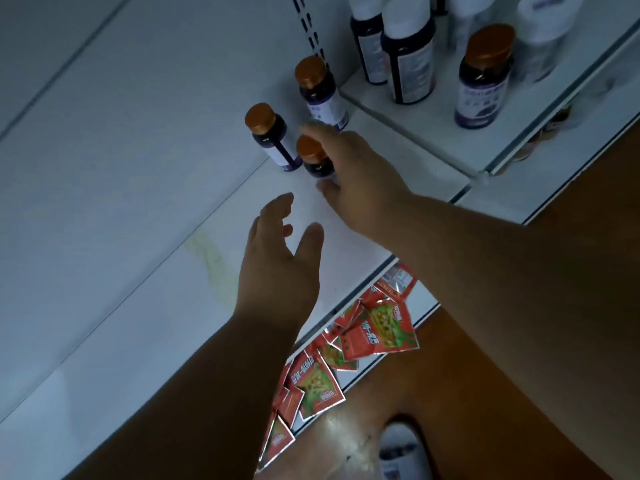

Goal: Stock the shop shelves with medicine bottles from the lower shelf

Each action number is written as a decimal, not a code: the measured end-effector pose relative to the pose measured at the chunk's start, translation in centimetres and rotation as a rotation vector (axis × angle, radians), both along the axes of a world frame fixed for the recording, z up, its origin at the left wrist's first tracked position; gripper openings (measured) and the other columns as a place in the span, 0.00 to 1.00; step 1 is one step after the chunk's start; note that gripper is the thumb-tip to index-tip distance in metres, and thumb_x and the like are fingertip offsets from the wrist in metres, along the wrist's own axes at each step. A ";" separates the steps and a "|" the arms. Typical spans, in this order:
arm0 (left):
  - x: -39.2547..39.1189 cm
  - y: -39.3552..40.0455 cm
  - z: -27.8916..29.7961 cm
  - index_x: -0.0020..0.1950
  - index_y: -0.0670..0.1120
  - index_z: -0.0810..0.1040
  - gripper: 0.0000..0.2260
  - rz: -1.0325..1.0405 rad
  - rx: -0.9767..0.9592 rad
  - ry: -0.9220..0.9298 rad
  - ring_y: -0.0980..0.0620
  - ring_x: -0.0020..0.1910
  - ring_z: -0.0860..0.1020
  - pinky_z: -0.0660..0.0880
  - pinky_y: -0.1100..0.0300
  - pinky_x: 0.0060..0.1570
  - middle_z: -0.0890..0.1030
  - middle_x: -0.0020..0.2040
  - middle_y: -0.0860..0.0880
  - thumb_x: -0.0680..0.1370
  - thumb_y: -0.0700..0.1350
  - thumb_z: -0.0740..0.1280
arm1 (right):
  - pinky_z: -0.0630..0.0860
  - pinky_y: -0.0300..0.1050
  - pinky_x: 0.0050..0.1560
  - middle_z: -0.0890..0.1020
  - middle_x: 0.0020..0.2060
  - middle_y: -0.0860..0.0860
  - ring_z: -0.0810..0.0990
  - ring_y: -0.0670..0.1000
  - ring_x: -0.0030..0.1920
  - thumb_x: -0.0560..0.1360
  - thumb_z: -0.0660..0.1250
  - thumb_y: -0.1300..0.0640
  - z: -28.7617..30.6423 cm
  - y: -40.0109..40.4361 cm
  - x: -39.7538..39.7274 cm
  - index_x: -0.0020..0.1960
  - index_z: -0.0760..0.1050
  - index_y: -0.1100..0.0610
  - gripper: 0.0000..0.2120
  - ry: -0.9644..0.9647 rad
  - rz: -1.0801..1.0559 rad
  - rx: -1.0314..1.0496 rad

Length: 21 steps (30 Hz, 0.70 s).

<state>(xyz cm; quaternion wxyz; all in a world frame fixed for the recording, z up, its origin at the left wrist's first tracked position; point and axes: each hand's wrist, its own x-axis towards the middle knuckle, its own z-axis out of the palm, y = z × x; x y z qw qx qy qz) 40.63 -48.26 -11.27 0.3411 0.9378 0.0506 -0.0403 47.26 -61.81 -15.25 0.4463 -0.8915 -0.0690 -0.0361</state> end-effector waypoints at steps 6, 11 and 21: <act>-3.5 -1.0 3.8 0.78 0.61 0.56 0.33 0.057 -0.192 0.095 0.63 0.69 0.67 0.64 0.68 0.63 0.63 0.76 0.62 0.75 0.72 0.48 | 0.79 0.48 0.59 0.77 0.55 0.42 0.80 0.45 0.55 0.74 0.73 0.51 4.6 -3.1 -5.9 0.68 0.66 0.44 0.26 0.314 -0.036 0.532; -9.9 -3.7 12.6 0.78 0.58 0.60 0.43 0.090 -0.363 0.204 0.59 0.72 0.68 0.66 0.50 0.73 0.67 0.75 0.58 0.69 0.78 0.43 | 0.80 0.45 0.49 0.81 0.47 0.43 0.83 0.45 0.48 0.67 0.75 0.43 13.9 -5.1 -12.3 0.57 0.71 0.42 0.22 0.442 0.003 0.769; -22.0 -9.0 32.4 0.77 0.61 0.61 0.39 0.224 -0.548 0.163 0.60 0.71 0.69 0.67 0.51 0.71 0.71 0.72 0.60 0.71 0.77 0.44 | 0.81 0.64 0.52 0.81 0.51 0.55 0.83 0.59 0.52 0.73 0.60 0.34 35.5 -7.6 -21.4 0.52 0.74 0.43 0.15 0.695 0.178 0.826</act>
